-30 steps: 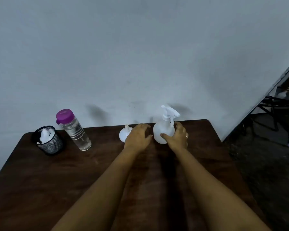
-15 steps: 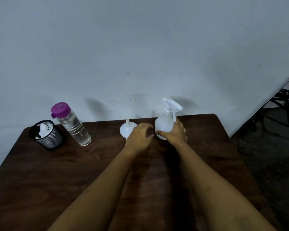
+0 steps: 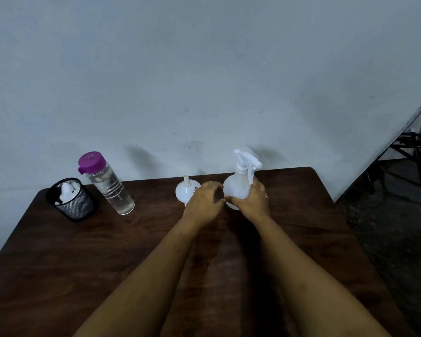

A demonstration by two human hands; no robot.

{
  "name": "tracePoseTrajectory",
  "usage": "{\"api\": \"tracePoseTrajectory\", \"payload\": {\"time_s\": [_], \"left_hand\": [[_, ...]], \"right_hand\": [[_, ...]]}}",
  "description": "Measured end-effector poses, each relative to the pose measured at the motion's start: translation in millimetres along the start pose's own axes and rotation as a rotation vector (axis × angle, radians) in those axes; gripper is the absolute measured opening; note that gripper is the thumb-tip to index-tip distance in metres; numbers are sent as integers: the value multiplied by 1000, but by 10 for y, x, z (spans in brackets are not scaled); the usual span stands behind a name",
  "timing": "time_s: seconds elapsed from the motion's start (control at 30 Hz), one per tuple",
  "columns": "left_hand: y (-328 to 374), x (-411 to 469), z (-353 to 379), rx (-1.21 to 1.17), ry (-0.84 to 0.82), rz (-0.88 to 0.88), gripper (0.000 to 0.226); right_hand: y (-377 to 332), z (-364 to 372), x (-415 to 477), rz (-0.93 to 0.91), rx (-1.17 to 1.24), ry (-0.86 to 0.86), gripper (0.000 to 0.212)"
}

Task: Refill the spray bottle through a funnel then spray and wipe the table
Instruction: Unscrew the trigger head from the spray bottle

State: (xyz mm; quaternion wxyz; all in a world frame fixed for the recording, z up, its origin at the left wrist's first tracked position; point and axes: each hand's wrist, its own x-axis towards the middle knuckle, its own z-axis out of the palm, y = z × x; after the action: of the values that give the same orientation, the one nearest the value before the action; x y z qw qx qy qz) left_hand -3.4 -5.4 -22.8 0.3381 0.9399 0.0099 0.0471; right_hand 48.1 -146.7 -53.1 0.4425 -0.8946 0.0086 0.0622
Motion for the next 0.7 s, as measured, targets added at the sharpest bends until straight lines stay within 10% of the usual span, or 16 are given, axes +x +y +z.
{"api": "tracePoseTrajectory", "payload": {"time_s": [0.7], "left_hand": [[-144, -377, 74, -261, -18, -40, 57]], "right_hand": [[76, 245, -845, -123, 100, -62, 92]]}}
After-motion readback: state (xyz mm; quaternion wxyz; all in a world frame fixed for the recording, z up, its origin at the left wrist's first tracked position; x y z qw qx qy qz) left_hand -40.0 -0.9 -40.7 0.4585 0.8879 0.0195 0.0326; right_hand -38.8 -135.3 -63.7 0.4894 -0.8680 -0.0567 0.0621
